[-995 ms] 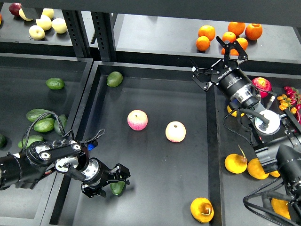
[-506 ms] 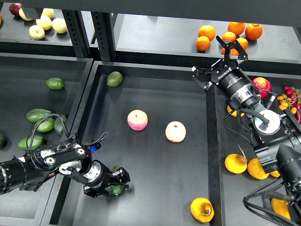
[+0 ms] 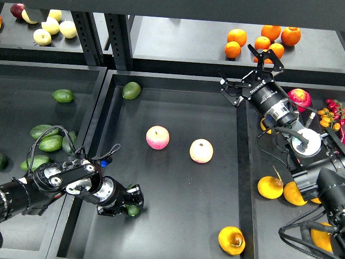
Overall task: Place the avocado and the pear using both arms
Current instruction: 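Carry the avocado with the left gripper into the bin of avocados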
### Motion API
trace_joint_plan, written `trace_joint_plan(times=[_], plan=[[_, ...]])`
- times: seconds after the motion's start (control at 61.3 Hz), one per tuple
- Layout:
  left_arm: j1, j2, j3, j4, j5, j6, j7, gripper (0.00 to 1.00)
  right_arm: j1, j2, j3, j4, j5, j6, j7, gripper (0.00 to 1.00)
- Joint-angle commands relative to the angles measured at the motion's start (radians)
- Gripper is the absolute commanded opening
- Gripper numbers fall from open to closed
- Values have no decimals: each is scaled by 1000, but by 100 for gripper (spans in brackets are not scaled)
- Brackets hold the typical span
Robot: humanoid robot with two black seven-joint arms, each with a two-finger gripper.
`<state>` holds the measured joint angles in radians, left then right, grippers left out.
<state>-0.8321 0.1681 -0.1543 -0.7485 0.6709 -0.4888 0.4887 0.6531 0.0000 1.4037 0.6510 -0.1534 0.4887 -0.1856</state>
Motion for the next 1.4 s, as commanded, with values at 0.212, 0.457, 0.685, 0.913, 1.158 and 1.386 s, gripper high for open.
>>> trace_joint_plan(times=[0.212,0.457,0.685,0.913,1.158,1.386], plan=[[-82,68,-65,-38,-238,0,0,8,-4,0,0,7,0,0,0,100],[-130,195,-74,-84,-257,0,0,9,-3,0,-2,10,0,0,0,100],[-128,324,-93,-111,-258,0,0,9,-4,0,-5,12,0,0,0,100],[-120,418,-114,-115,-267,0,0,9,-4,0,-6,16,0,0,0,100],[-113,476,-129,-112,-267,0,0,10,-4,0,-5,16,0,0,0,100],[-87,511,-148,-98,-264,0,0,10,-4,0,-5,16,0,0,0,100]])
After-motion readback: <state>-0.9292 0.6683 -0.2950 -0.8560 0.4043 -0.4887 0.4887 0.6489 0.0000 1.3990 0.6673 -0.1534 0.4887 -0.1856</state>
